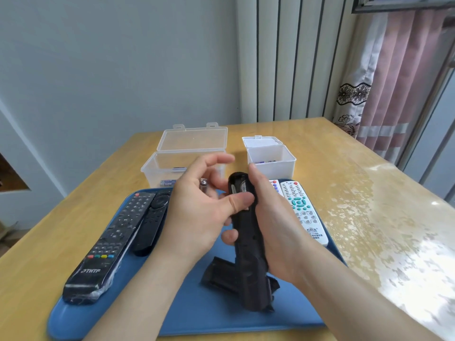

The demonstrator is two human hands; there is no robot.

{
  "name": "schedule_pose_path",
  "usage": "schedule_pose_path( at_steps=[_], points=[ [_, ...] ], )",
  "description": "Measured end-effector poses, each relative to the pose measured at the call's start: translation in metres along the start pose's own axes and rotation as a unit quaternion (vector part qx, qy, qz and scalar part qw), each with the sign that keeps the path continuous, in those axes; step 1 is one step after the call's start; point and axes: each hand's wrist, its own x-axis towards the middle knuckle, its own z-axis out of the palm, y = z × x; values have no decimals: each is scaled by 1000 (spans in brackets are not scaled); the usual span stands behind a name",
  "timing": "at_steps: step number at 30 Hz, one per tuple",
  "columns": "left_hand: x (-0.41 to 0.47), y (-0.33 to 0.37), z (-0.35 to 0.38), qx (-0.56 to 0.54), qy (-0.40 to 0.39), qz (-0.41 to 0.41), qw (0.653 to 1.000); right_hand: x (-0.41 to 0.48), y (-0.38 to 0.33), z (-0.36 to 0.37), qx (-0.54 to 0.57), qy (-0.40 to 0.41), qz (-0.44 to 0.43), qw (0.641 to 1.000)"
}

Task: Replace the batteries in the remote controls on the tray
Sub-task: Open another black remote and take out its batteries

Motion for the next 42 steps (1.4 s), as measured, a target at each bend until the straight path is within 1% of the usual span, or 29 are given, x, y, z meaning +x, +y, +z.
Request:
schedule_pose_path(
  at_steps=[4, 6, 7, 8, 10, 12, 14, 16, 19, 21, 23, 25, 26, 29, 31, 32, 35, 38, 40, 42],
  points=[
    [1, -1, -7, 28, -40, 2, 999, -2, -7, -4, -41, -52, 11, 998],
    [3, -5, -9, 19, -33, 2, 999, -6, -11, -4, -81, -77, 9, 994],
    [4, -7, -11, 20, -23, -1, 1000, -7, -13, -4, -124, -81, -4, 989],
    [6, -11, -12, 18, -11, -4, 1000, -7, -13, -6, -178, -74, -27, 981],
    [9, -15, -14, 1, 16, -11, 1000, -4, -13, -10, -289, -50, -96, 951],
    [9, -17, -13, 1, 25, -12, 1000, -3, -12, -12, -364, -39, -140, 920],
    [8, -19, -12, 2, 22, -21, 1000, -3, -13, -14, -383, -41, -137, 913],
    [8, -21, -10, -19, 13, -48, 999, -3, -14, -16, -390, -47, -126, 911],
    [9, -19, -10, -110, -10, -104, 988, -3, -13, -19, -371, -52, -119, 919],
    [11, -16, -14, -208, -12, -147, 967, -3, -13, -21, -334, -47, -112, 935],
    [12, -15, -18, -251, -33, -175, 951, -3, -15, -23, -283, -34, -97, 954],
    [11, -15, -21, -252, -56, -182, 949, -1, -16, -25, -232, -15, -87, 969],
    [11, -16, -22, -252, -60, -171, 951, 0, -16, -24, -212, -4, -84, 974],
    [12, -15, -22, -233, -45, -104, 966, 2, -16, -23, -131, 25, -46, 990],
    [11, -14, -20, -209, -47, -70, 974, 1, -16, -20, -71, 19, -16, 997],
    [10, -13, -18, -203, -58, -60, 976, 0, -16, -19, -60, 5, -13, 998],
    [6, -14, -10, -197, -93, -47, 975, 0, -12, -16, -37, -34, -46, 998],
    [5, -17, -8, -177, -106, -28, 978, 3, -7, -15, -28, -27, -71, 997],
    [6, -19, -8, -151, -77, -15, 985, 3, -7, -15, -33, -14, -75, 997],
    [8, -20, -10, -129, -7, 1, 992, 2, -8, -16, -39, 1, -77, 996]
  ],
)
